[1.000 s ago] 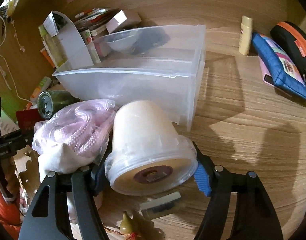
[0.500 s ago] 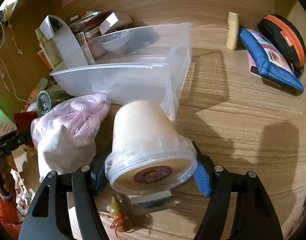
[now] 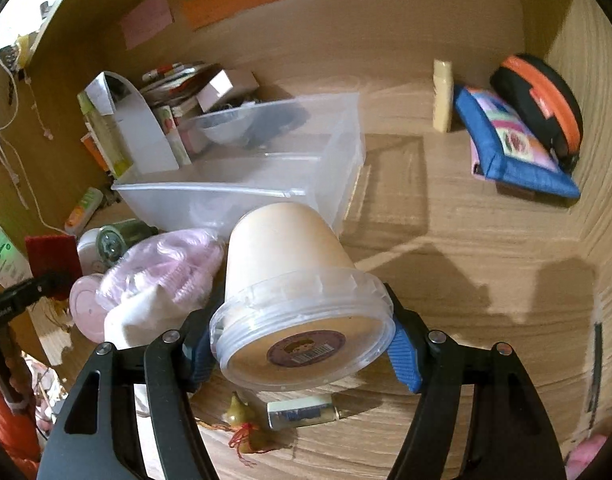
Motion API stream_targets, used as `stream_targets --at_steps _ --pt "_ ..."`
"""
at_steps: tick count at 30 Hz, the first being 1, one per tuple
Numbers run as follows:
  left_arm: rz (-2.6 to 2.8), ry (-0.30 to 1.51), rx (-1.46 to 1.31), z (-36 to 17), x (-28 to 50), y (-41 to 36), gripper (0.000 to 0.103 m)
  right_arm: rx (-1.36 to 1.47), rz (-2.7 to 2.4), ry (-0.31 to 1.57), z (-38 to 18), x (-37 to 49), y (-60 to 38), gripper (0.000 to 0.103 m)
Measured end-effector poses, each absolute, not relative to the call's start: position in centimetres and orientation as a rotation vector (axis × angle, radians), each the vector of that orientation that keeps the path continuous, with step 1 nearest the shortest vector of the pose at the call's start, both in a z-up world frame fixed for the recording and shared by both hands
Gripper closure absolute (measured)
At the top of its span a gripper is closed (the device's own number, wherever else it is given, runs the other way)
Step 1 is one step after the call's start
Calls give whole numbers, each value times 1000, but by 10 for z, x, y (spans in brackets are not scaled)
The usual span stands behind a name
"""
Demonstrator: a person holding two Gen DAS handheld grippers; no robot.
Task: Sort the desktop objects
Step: 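Grasp red velvet pouch with left gripper and lift while right lifts tape roll, then carry red pouch and tape roll with both grippers over the clear bin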
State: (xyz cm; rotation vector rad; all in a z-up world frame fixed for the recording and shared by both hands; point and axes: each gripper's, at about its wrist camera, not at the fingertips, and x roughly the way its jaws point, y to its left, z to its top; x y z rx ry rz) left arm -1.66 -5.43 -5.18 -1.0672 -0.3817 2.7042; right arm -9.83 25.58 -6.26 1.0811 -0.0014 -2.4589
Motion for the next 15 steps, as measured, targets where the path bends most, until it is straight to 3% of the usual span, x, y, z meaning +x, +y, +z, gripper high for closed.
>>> stream_targets --at_steps 12,15 --pt "2786 -297 -933 -13 -19 -49 83 968 -2479 18 -28 -96 246 36" --pt "2782 -293 -918 -8 -25 -51 90 944 -2473 17 -21 -98 241 36"
